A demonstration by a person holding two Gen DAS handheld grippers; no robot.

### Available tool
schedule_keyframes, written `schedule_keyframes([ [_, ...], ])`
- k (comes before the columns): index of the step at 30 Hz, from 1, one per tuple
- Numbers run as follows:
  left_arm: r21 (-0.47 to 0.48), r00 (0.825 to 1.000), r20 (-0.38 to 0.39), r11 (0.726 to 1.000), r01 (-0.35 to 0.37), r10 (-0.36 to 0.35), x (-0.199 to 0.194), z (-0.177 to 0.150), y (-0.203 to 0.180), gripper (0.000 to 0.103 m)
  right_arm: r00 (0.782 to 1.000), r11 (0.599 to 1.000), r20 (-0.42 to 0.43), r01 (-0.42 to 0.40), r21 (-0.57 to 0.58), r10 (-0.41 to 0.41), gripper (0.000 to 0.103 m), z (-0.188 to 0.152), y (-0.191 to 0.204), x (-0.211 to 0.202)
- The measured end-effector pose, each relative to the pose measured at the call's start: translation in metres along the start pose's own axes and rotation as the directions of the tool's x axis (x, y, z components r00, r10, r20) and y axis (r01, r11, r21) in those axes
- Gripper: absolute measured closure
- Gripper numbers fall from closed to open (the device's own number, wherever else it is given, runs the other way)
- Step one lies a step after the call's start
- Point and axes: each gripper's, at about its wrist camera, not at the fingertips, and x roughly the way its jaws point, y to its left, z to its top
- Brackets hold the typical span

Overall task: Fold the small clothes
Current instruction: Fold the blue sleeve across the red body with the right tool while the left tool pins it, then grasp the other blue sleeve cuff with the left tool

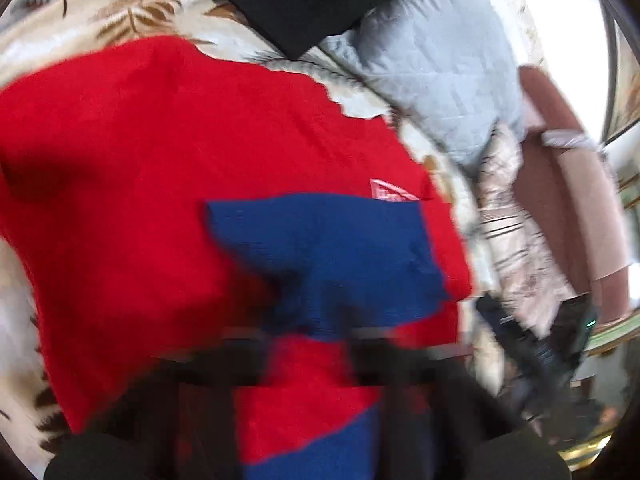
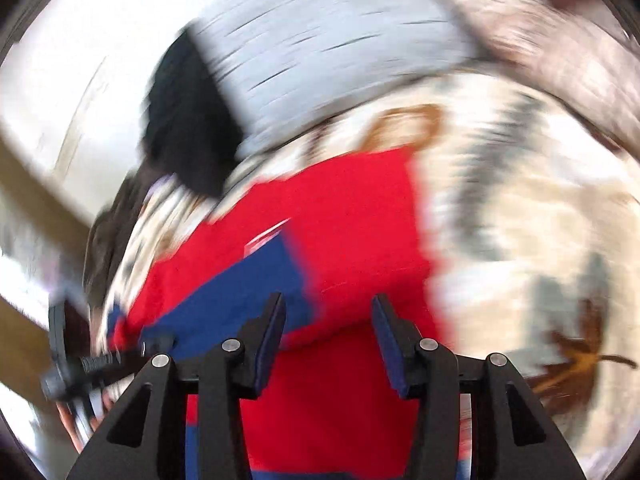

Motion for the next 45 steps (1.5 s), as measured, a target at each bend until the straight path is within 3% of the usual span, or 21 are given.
schedule_keyframes([
  [5, 0.013, 0.990, 0.139, 0.999, -0.032, 0.030, -0.022, 0.004, 0.002, 0.100, 1.000, 0.973, 0.022, -0.016, 0.229, 0.011, 0.054, 0.022, -0.058, 0.013],
  [9, 0.031, 0.985, 0.165, 0.998, -0.048, 0.042, -0.025, 0.010, 0.003, 0.100, 0.990, 0.950, -0.021, -0.125, 0.287, 0.137, 0.055, 0.031, -0.064, 0.044],
  [10, 0.029, 0.986, 0.161, 0.998, -0.050, 0.045, -0.025, 0.010, 0.004, 0.100, 0.981, 0.944, -0.055, -0.161, 0.288, 0.185, 0.062, 0.031, -0.059, 0.053],
  [12, 0.025, 0.986, 0.160, 0.999, -0.042, 0.037, -0.023, 0.013, 0.006, 0.100, 0.983, 0.964, -0.068, -0.154, 0.218, 0.172, 0.087, 0.031, -0.043, 0.053],
  [14, 0.022, 0.985, 0.168, 0.999, -0.042, 0.038, -0.025, 0.014, 0.007, 0.100, 0.990, 0.984, 0.039, -0.137, 0.114, 0.133, 0.087, 0.028, -0.027, 0.033],
  [16, 0.019, 0.985, 0.167, 0.998, -0.058, 0.054, -0.024, 0.014, 0.008, 0.100, 0.988, 0.989, 0.105, -0.125, 0.081, 0.117, 0.087, 0.019, -0.023, 0.022],
  [17, 0.017, 0.986, 0.154, 0.997, -0.072, 0.069, -0.019, 0.014, 0.008, 0.100, 0.993, 0.993, 0.081, -0.093, 0.076, 0.087, 0.087, 0.016, -0.025, 0.028],
  [19, 0.021, 0.989, 0.090, 0.992, -0.122, 0.120, 0.000, 0.012, 0.009, 0.100, 0.999, 0.998, -0.049, 0.019, 0.058, -0.016, 0.087, 0.005, -0.034, 0.053],
  [21, 0.030, 0.987, 0.042, 0.987, -0.158, 0.157, 0.012, 0.008, 0.010, 0.099, 1.000, 0.996, -0.013, 0.009, 0.093, -0.008, 0.080, 0.005, -0.036, 0.045],
  [23, 0.017, 0.993, 0.037, 0.993, -0.116, 0.116, -0.003, 0.012, 0.012, 0.098, 0.998, 0.994, 0.041, 0.039, 0.106, -0.043, 0.075, 0.009, -0.025, 0.028],
  [27, -0.055, 0.982, 0.183, 0.998, -0.028, 0.037, -0.051, 0.024, 0.028, 0.092, 0.994, 1.000, 0.110, 0.012, -0.015, -0.010, 0.075, 0.010, 0.011, 0.011],
  [30, -0.073, 0.984, 0.180, 0.997, 0.020, -0.006, -0.048, 0.024, 0.033, 0.088, 0.998, 0.997, 0.054, -0.023, -0.074, 0.027, 0.074, 0.003, 0.037, 0.025],
  [34, -0.086, 0.996, 0.030, 0.993, -0.075, 0.078, -0.001, 0.021, 0.036, 0.089, 0.997, 0.987, -0.047, -0.068, -0.143, 0.062, 0.074, -0.019, 0.077, 0.054],
  [38, -0.127, 0.997, 0.056, 0.991, -0.036, 0.043, -0.016, 0.021, 0.041, 0.089, 0.989, 0.967, -0.093, -0.133, -0.219, 0.115, 0.074, -0.040, 0.128, 0.071],
  [41, -0.145, 0.985, 0.144, 0.986, -0.078, 0.099, -0.049, 0.022, 0.049, 0.086, 0.977, 0.949, -0.126, -0.199, -0.243, 0.173, 0.074, -0.051, 0.158, 0.087],
  [43, -0.172, 0.971, 0.197, 0.980, -0.099, 0.133, -0.072, 0.024, 0.059, 0.075, 0.967, 0.934, -0.170, -0.233, -0.269, 0.192, 0.075, -0.062, 0.174, 0.105],
  [45, -0.227, 0.957, 0.246, 0.969, -0.099, 0.155, -0.098, 0.027, 0.076, 0.052, 0.964, 0.927, -0.236, -0.197, -0.318, 0.123, 0.072, -0.080, 0.181, 0.129],
])
